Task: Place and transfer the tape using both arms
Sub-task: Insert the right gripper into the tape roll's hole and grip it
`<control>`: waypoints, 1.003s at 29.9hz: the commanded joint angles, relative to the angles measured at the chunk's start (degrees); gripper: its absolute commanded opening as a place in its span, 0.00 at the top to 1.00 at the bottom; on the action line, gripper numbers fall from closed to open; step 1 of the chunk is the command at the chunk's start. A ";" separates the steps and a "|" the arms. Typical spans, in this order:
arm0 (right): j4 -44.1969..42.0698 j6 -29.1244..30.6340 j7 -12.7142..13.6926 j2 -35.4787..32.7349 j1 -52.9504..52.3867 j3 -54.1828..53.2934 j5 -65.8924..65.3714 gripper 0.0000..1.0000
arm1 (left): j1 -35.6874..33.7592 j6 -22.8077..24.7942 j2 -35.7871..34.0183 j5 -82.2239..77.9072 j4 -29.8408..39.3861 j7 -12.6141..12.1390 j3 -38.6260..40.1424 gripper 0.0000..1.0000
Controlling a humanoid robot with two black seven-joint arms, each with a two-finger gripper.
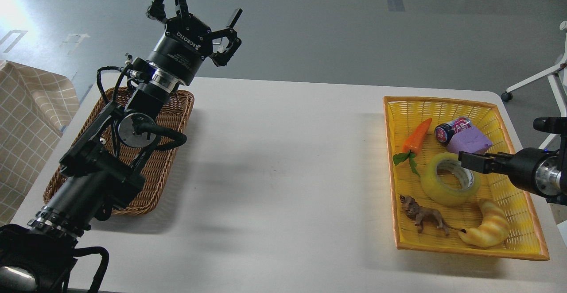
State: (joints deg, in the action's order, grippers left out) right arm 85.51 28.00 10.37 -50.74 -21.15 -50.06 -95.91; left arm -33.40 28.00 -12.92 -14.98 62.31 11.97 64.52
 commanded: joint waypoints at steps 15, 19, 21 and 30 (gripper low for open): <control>-3.33 0.00 1.85 2.67 1.20 1.01 -0.59 0.25 | -0.09 0.00 0.09 0.04 -0.09 -0.02 0.08 0.02; -3.33 0.00 1.85 2.76 1.11 2.24 -0.59 0.31 | -0.09 0.00 0.00 0.04 -0.09 -0.02 0.08 0.02; -3.33 0.00 1.85 2.84 1.11 3.21 -0.59 0.39 | 0.00 0.00 0.00 0.04 -0.09 -0.02 0.08 0.02; -5.88 0.00 1.85 4.07 0.76 3.74 -0.59 0.49 | 0.09 0.00 0.17 0.04 -0.09 -0.02 -0.01 0.02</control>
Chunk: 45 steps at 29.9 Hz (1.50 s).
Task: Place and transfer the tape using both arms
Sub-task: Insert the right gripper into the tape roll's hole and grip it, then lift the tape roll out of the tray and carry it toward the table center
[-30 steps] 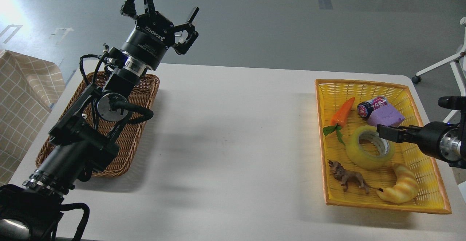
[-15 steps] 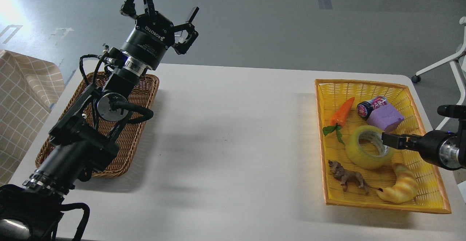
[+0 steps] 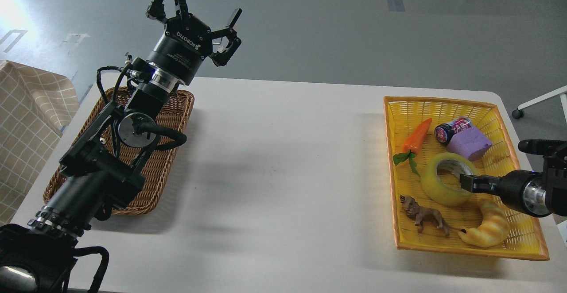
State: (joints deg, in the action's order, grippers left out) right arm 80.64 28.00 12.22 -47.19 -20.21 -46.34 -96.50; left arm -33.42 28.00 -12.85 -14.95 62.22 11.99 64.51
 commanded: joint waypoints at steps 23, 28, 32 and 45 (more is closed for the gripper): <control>0.57 0.00 -0.80 0.09 -4.57 1.43 0.88 1.00 | -0.16 0.00 0.02 0.01 -0.17 -0.04 0.00 0.02; 4.52 0.00 -0.97 -4.56 -6.24 1.08 1.23 1.00 | -0.07 0.00 0.02 -0.08 -0.35 -0.04 0.00 0.02; 6.73 0.00 -1.32 -6.51 -7.83 0.99 2.28 1.00 | 0.02 0.00 0.02 -0.08 -0.52 -0.04 0.00 0.02; 6.38 0.00 -1.41 1.21 -22.85 3.27 3.60 1.00 | 0.11 0.00 0.10 -0.08 -0.96 -0.13 0.00 0.02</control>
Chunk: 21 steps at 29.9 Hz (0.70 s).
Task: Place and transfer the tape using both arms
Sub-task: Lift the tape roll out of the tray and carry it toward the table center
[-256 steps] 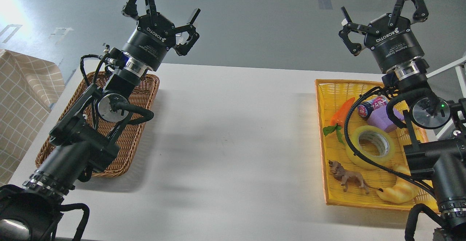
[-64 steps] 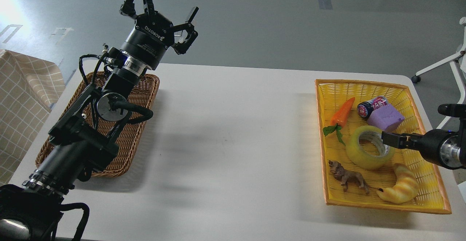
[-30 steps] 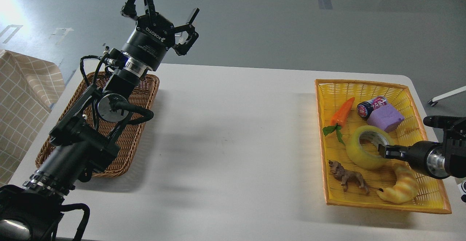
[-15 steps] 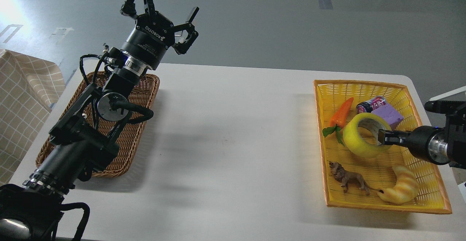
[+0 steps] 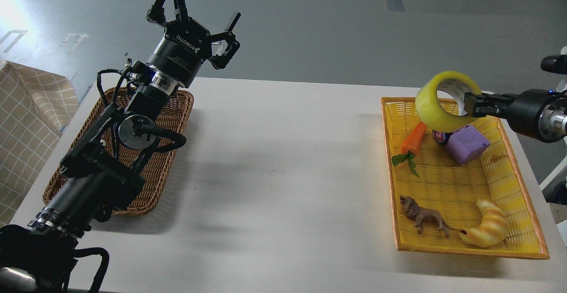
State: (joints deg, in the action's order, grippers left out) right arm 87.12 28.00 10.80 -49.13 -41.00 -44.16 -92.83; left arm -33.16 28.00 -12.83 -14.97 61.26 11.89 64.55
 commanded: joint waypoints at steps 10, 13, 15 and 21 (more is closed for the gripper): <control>-3.27 0.00 0.01 11.86 -9.27 9.09 -0.07 1.00 | -0.59 0.00 0.26 -0.06 0.09 0.06 -0.04 0.02; -5.02 0.00 0.01 14.76 -10.68 11.64 -0.07 1.00 | -0.59 0.00 0.26 0.03 0.09 0.06 -0.04 0.02; -7.04 0.00 0.01 18.35 -12.17 14.09 -0.07 1.00 | -0.59 0.00 0.26 0.03 0.18 0.06 -0.04 0.02; -12.67 0.00 0.01 24.96 -14.02 17.97 -0.07 1.00 | -0.59 0.00 0.26 -0.06 0.18 0.06 -0.04 0.02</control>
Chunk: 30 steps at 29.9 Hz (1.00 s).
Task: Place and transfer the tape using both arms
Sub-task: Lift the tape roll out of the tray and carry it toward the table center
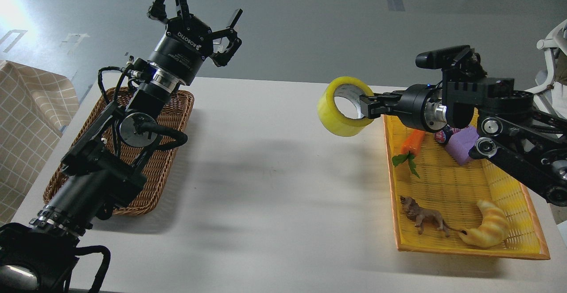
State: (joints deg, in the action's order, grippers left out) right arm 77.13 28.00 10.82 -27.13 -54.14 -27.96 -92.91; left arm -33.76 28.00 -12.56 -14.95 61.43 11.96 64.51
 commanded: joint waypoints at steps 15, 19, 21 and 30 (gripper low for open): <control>-12.96 0.00 -0.01 16.49 -1.41 7.39 -0.42 1.00 | 0.01 0.00 0.26 0.00 0.18 -0.01 0.00 0.02; -13.40 0.00 0.08 18.51 -0.97 7.92 -0.78 1.00 | -0.08 0.00 0.52 0.00 0.27 -0.01 0.00 0.02; -14.01 0.00 0.08 19.39 -1.14 9.40 -0.78 1.00 | -0.17 0.00 0.87 -0.08 0.27 -0.01 0.00 0.02; -18.76 0.00 0.17 23.52 -1.41 11.61 -1.83 1.00 | -0.17 0.00 1.05 0.00 0.44 -0.01 0.00 0.02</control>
State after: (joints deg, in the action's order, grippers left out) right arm 59.92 28.00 10.96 -4.93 -55.47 -16.46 -94.00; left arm -33.90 28.00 -11.53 -14.95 61.82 11.96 64.51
